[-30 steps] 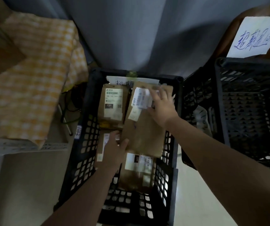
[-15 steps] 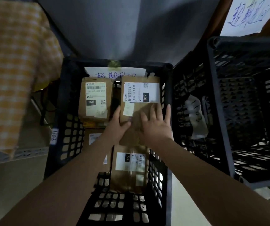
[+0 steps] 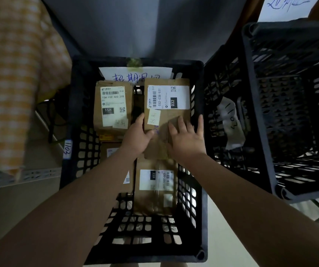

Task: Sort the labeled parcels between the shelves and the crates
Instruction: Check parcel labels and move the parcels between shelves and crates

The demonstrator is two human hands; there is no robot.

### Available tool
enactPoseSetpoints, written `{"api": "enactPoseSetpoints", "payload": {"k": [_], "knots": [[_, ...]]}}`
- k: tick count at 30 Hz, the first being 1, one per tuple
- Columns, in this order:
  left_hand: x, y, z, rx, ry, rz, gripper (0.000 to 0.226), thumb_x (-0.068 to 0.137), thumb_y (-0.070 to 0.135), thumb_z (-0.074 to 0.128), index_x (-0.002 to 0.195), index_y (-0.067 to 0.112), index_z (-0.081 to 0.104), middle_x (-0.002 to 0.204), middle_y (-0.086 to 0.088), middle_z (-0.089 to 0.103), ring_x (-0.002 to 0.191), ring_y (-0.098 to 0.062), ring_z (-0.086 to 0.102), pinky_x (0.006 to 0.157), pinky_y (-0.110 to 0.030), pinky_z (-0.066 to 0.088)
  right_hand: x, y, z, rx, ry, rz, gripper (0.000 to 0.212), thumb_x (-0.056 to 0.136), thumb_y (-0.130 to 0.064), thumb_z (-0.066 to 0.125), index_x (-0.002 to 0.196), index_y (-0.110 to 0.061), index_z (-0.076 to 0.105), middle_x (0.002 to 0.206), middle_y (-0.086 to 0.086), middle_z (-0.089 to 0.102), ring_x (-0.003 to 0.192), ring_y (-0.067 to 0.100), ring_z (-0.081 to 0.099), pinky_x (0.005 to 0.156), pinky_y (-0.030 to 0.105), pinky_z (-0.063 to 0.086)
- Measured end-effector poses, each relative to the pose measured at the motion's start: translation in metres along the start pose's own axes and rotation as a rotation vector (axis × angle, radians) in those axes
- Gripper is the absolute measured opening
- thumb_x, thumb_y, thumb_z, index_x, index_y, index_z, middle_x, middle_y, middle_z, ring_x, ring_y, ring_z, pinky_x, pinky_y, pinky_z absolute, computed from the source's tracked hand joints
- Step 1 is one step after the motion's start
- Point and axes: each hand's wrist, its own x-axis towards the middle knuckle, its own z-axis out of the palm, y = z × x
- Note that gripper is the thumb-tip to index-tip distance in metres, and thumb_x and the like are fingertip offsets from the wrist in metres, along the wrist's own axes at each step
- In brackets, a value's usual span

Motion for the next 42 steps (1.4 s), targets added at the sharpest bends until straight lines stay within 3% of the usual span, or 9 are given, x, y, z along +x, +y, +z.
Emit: {"api": "enactPoseSetpoints", "payload": {"k": [4,8,11,14,17,21,32,36,42], "knots": [[-0.005,-0.001,-0.014,0.118,-0.084,-0.021,0.071,0.095,0.025,0.054,0.152,0.022,0.012,0.147,-0.007,0.040,0.131,-0.024,0.042,0.101,-0.034,0.036,-0.003,-0.006,-0.007,0.012,-0.017,0.013,0.059,0.098,-0.049,0.029,0.149,-0.021,0.019,0.158,0.015,0.015,0.144,0.032,0.017,0.105,0.058,-0.024],[-0.020,0.003,-0.026,0.172,-0.138,0.003,0.066,0.095,0.028,0.054,0.150,0.022,0.019,0.148,-0.006,0.039,0.131,-0.024,0.042,0.098,-0.030,0.036,-0.011,-0.008,-0.017,0.069,-0.049,0.025,0.055,0.099,-0.043,0.028,0.149,-0.021,0.023,0.157,0.013,0.019,0.145,0.031,0.012,0.113,0.056,-0.016],[-0.038,0.012,-0.040,0.300,-0.133,0.076,0.060,0.095,0.027,0.054,0.148,0.019,0.026,0.147,-0.008,0.040,0.129,-0.025,0.044,0.102,-0.034,0.040,-0.019,-0.008,-0.030,0.161,-0.065,0.062,0.049,0.101,-0.035,0.027,0.148,-0.019,0.026,0.158,0.013,0.016,0.146,0.031,0.009,0.116,0.054,-0.006],[-0.067,0.030,-0.060,0.403,-0.043,0.126,0.056,0.095,0.026,0.053,0.146,0.019,0.030,0.140,-0.010,0.045,0.123,-0.026,0.049,0.099,-0.037,0.043,-0.034,-0.006,-0.052,0.243,-0.060,0.069,0.049,0.100,-0.026,0.033,0.147,-0.016,0.026,0.158,0.013,0.016,0.146,0.030,0.009,0.119,0.048,0.004],[-0.105,0.052,-0.079,0.514,0.049,0.145,0.053,0.096,0.028,0.050,0.145,0.020,0.032,0.133,-0.011,0.050,0.115,-0.026,0.051,0.091,-0.036,0.045,-0.055,0.000,-0.081,0.264,-0.054,0.027,0.055,0.099,-0.030,0.039,0.149,-0.017,0.021,0.157,0.012,0.017,0.145,0.030,0.013,0.119,0.045,0.009],[-0.155,0.087,-0.097,0.662,0.196,0.162,0.050,0.096,0.029,0.048,0.143,0.021,0.034,0.137,-0.008,0.047,0.121,-0.027,0.045,0.092,-0.036,0.042,-0.080,0.010,-0.128,0.252,0.027,-0.068,0.057,0.096,-0.031,0.043,0.148,-0.019,0.023,0.151,0.012,0.028,0.139,0.031,0.027,0.114,0.044,0.021],[-0.340,0.195,-0.100,0.816,0.625,0.140,0.046,0.098,0.034,0.044,0.140,0.018,0.038,0.135,-0.003,0.049,0.122,-0.023,0.045,0.097,-0.036,0.042,-0.203,0.057,-0.240,0.178,0.370,-0.475,0.049,0.096,-0.033,0.043,0.141,-0.017,0.033,0.136,0.010,0.047,0.121,0.030,0.044,0.085,0.041,0.046],[-0.422,0.212,-0.110,0.858,0.791,0.078,0.044,0.099,0.034,0.041,0.139,0.017,0.042,0.140,-0.006,0.045,0.127,-0.024,0.041,0.100,-0.036,0.035,-0.256,0.039,-0.278,0.203,0.479,-0.674,0.047,0.097,-0.034,0.041,0.141,-0.018,0.035,0.134,0.008,0.048,0.119,0.029,0.046,0.083,0.039,0.047],[-0.563,0.220,-0.131,0.889,1.050,-0.064,0.042,0.096,0.034,0.048,0.132,0.014,0.051,0.136,-0.011,0.051,0.125,-0.030,0.045,0.099,-0.041,0.038,-0.343,-0.018,-0.329,0.286,0.654,-0.978,0.042,0.098,-0.034,0.042,0.137,-0.018,0.044,0.129,0.006,0.053,0.112,0.026,0.051,0.081,0.038,0.050]]}}
